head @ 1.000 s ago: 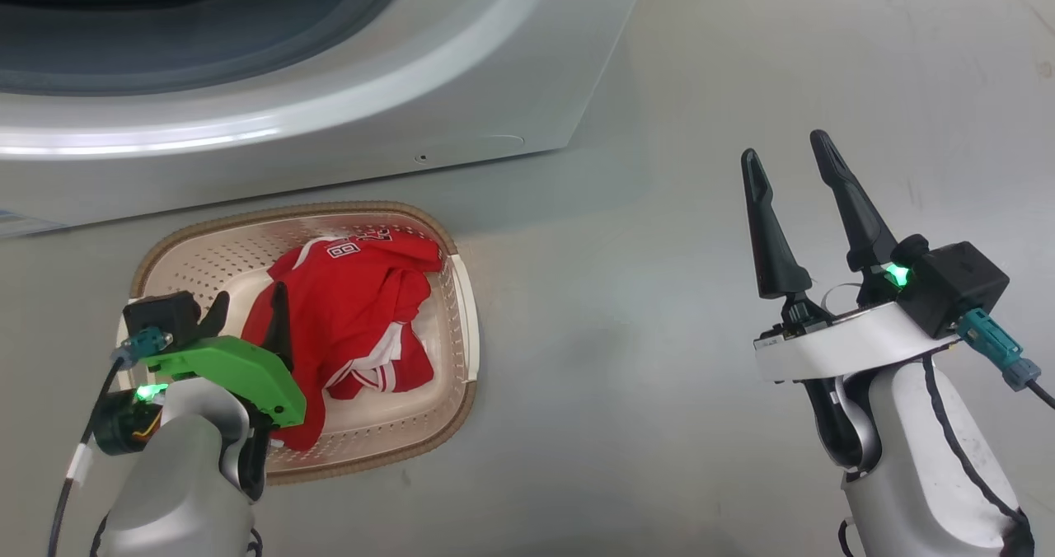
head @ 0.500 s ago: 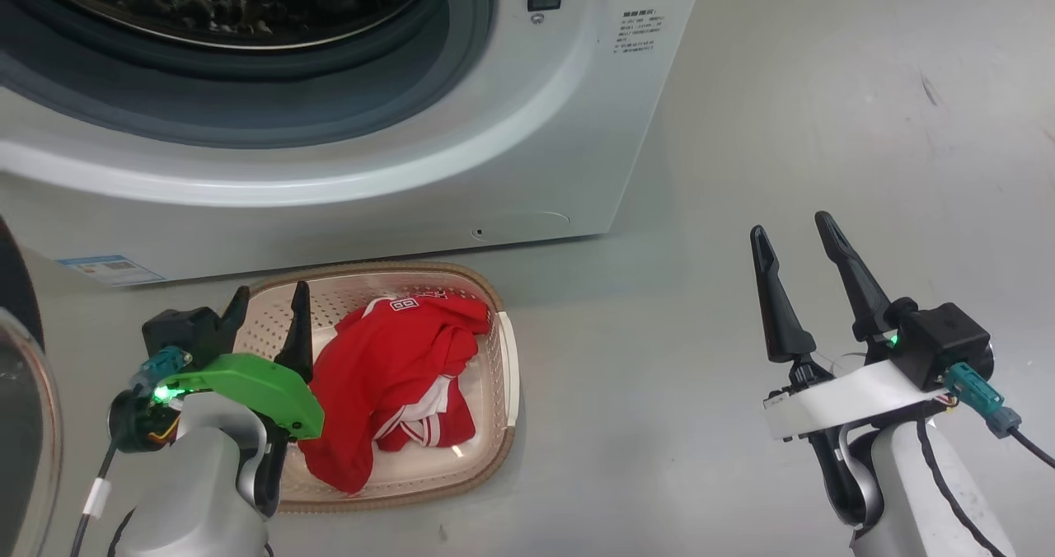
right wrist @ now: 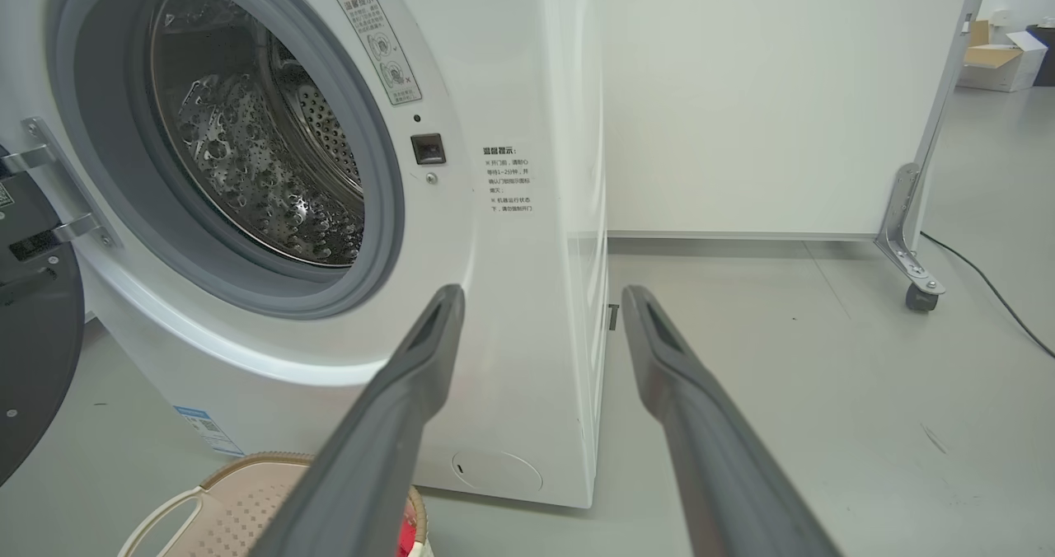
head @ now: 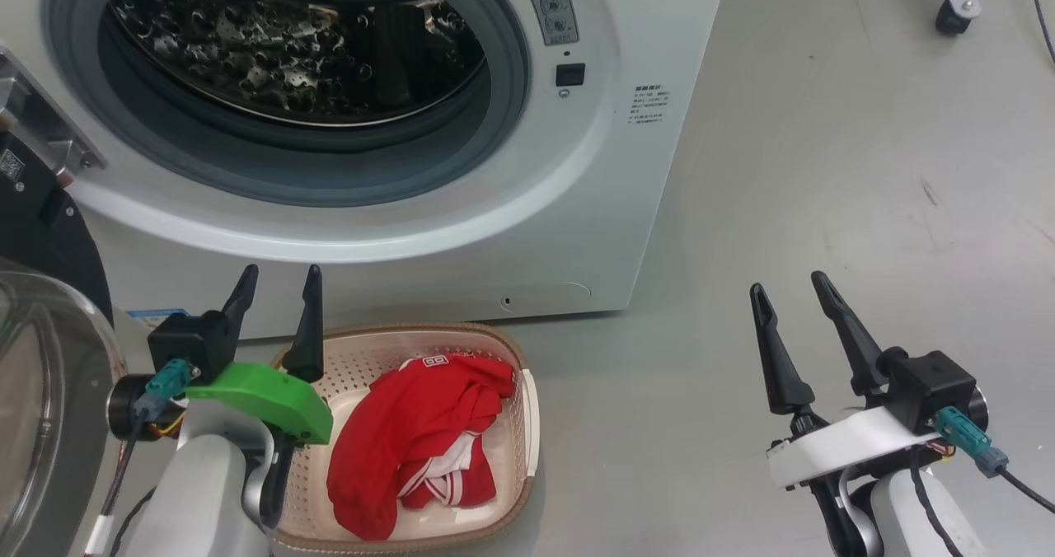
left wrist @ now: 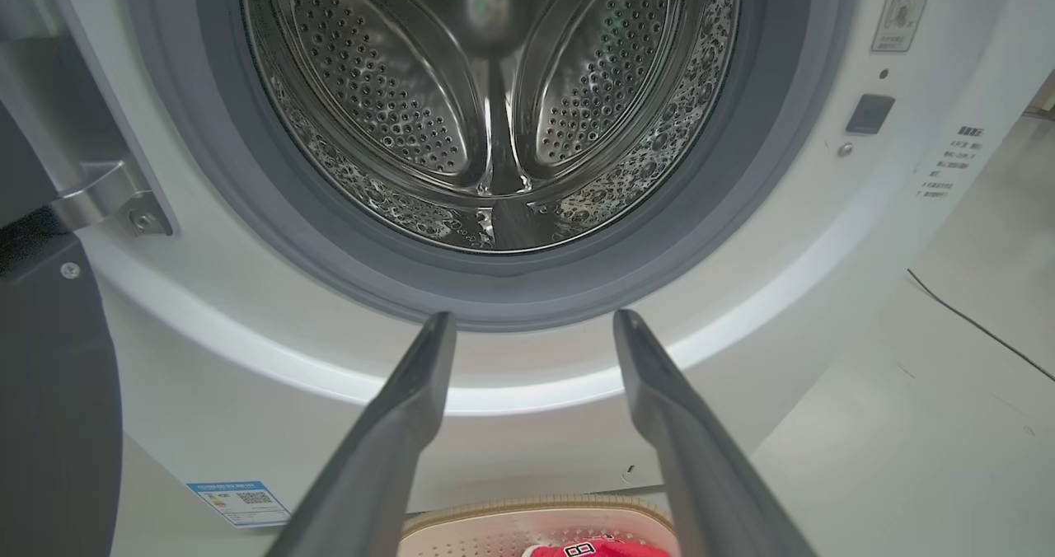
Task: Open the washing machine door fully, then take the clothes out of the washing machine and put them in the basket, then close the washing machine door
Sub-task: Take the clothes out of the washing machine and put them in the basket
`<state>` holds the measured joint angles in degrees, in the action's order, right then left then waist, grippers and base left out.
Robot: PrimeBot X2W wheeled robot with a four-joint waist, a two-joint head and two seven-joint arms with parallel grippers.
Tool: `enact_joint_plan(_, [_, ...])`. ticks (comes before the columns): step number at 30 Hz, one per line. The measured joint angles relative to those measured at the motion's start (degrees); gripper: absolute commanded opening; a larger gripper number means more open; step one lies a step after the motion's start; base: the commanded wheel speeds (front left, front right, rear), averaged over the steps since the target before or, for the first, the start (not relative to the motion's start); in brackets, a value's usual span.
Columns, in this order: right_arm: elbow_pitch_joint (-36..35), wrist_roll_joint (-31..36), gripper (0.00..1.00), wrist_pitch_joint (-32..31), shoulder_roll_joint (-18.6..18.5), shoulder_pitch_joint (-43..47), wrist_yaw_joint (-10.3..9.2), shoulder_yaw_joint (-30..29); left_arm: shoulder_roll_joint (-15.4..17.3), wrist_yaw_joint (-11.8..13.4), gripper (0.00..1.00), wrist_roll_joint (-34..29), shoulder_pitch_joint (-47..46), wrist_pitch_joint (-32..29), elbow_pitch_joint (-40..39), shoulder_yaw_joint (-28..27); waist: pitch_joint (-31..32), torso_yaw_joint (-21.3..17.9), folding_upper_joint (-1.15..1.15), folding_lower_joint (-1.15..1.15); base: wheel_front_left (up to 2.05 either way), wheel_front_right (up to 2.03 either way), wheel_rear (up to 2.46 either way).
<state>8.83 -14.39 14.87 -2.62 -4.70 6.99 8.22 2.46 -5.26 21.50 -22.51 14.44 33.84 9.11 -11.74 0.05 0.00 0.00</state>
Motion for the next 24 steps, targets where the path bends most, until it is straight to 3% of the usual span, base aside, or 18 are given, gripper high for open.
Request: enact_joint_plan(24, [0.69, -0.53, 1.00, -0.01, 0.21, 10.03, -0.60, -0.70, 0.33, 1.45, 1.00, -3.44, 17.73, 0.00, -12.71, 2.56, 11.49, 1.28, 0.00, 0.00, 0.00, 0.00, 0.00])
